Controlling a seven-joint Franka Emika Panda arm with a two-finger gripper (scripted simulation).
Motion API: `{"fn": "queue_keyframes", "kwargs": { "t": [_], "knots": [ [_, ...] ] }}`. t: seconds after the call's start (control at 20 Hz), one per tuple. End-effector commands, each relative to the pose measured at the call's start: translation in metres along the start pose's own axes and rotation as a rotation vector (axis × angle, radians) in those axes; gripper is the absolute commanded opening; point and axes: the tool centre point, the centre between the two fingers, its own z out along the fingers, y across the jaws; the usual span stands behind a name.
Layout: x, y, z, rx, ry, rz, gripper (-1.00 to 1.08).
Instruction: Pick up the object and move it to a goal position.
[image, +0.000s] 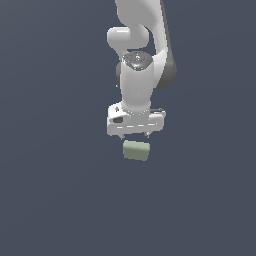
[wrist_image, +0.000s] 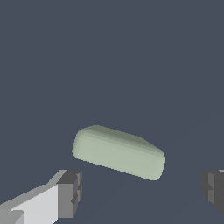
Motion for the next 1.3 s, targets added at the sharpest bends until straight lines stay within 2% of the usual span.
{"fn": "queue_keyframes", "kwargs": {
  "t": [0.0,0.45,1.25],
  "knots": [
    [0.000,0.000,0.001,0.000,-0.002,-0.028,1.00],
    [-0.001,-0.002,0.007,-0.001,-0.013,-0.200,1.00],
    [-0.003,-0.006,0.022,0.006,-0.038,-0.648,1.00]
  ]
}}
